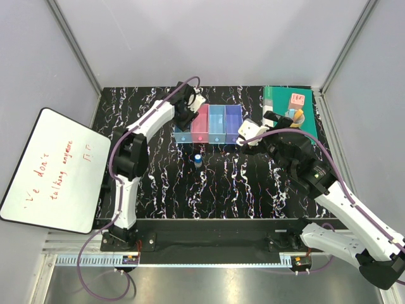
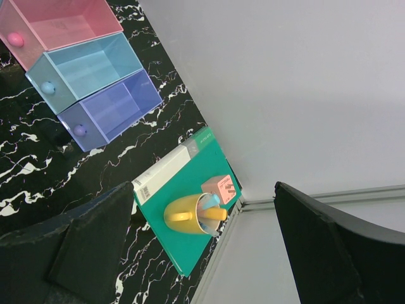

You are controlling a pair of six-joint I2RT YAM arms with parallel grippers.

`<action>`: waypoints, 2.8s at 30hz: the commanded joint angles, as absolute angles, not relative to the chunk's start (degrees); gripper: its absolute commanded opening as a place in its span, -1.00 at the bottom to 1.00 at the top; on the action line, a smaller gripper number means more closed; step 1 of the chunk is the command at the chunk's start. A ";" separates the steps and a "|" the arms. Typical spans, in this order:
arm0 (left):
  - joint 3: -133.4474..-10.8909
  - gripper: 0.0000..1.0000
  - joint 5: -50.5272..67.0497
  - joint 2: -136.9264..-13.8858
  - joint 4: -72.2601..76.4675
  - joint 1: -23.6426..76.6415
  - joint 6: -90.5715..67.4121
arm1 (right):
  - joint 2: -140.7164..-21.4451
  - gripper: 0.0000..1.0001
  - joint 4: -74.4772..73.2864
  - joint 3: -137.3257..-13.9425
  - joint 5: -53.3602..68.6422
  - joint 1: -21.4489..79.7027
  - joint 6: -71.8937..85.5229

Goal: Sort the stationery into containers
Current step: Place the stationery in the storage box, then pick up the stationery from the center of the board.

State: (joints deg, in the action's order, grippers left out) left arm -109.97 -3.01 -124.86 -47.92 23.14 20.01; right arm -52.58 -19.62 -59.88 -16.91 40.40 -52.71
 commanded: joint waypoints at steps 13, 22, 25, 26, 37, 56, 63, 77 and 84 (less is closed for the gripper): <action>-84.57 0.01 9.23 -101.34 -46.06 35.68 22.33 | -52.38 0.99 -17.14 -61.35 -17.05 40.52 -53.26; -80.25 0.01 6.42 -104.94 -40.87 37.09 20.74 | -52.03 1.00 -17.14 -61.61 -17.49 40.52 -53.17; -80.68 0.01 5.98 -105.91 -39.90 37.09 20.66 | -51.94 0.99 -17.23 -61.52 -17.49 40.43 -53.17; -80.86 0.01 5.98 -106.08 -39.82 37.09 20.65 | -51.94 1.00 -17.23 -61.44 -17.49 40.52 -53.17; -83.06 0.19 6.85 -107.75 -39.29 37.09 19.95 | -51.86 1.00 -17.31 -61.09 -17.40 40.52 -53.26; -85.78 0.26 5.45 -110.39 -39.20 37.09 20.74 | -51.77 1.00 -17.31 -61.26 -17.23 40.25 -52.91; -85.34 -0.09 4.57 -111.09 -38.85 37.09 21.27 | -51.59 1.00 -17.23 -61.00 -17.05 40.08 -52.56; -88.85 -0.80 5.71 -108.02 -41.74 37.09 21.27 | -51.24 0.99 -17.31 -60.47 -17.23 39.99 -52.47; -98.16 -1.00 4.66 -105.99 -46.67 36.65 25.40 | -51.33 1.00 -16.96 -59.94 -16.70 39.90 -52.47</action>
State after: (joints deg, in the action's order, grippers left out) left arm -91.20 5.37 -110.26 -45.50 37.21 22.28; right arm -52.16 -19.57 -59.86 -16.91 40.27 -52.73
